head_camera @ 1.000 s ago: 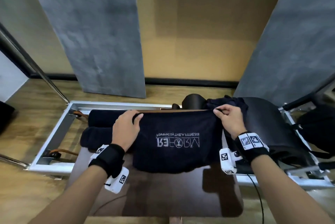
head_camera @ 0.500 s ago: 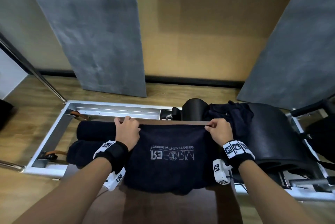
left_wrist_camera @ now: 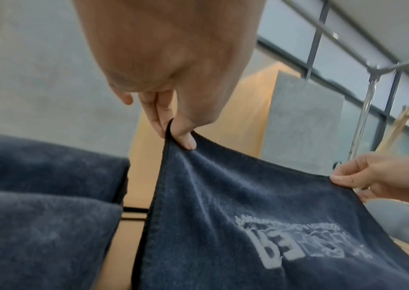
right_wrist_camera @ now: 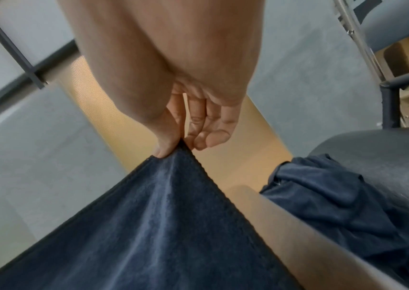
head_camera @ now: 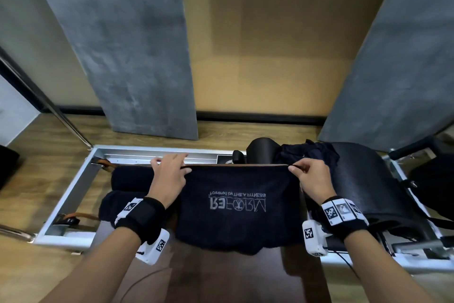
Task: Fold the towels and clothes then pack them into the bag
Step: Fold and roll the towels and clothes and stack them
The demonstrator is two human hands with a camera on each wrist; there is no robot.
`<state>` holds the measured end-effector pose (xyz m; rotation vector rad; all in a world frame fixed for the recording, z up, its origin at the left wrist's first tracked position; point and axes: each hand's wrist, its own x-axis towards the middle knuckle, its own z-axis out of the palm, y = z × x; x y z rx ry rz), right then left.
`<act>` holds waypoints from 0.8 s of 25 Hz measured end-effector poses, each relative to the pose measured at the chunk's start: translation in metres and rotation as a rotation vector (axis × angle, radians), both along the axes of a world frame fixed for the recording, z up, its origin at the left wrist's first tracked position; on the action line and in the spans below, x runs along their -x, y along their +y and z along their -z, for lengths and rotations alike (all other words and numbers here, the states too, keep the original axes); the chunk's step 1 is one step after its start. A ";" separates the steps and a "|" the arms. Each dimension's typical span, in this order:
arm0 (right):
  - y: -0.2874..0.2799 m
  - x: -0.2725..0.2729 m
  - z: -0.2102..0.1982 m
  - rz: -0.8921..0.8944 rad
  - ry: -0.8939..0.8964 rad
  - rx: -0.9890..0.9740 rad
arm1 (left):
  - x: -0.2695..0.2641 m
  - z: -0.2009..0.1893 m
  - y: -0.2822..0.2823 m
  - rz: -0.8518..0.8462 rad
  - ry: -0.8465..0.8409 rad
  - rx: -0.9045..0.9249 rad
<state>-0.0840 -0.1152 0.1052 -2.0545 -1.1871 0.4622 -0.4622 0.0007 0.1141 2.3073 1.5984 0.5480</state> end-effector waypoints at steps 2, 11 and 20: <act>-0.021 0.002 -0.023 -0.016 -0.012 -0.077 | 0.013 -0.014 -0.014 0.023 -0.001 -0.060; -0.108 0.039 -0.128 -0.026 0.207 -0.480 | 0.053 -0.110 -0.073 0.051 -0.596 -0.200; -0.155 0.072 -0.195 -0.007 0.421 -0.716 | 0.069 -0.179 -0.127 -0.049 -0.889 -0.126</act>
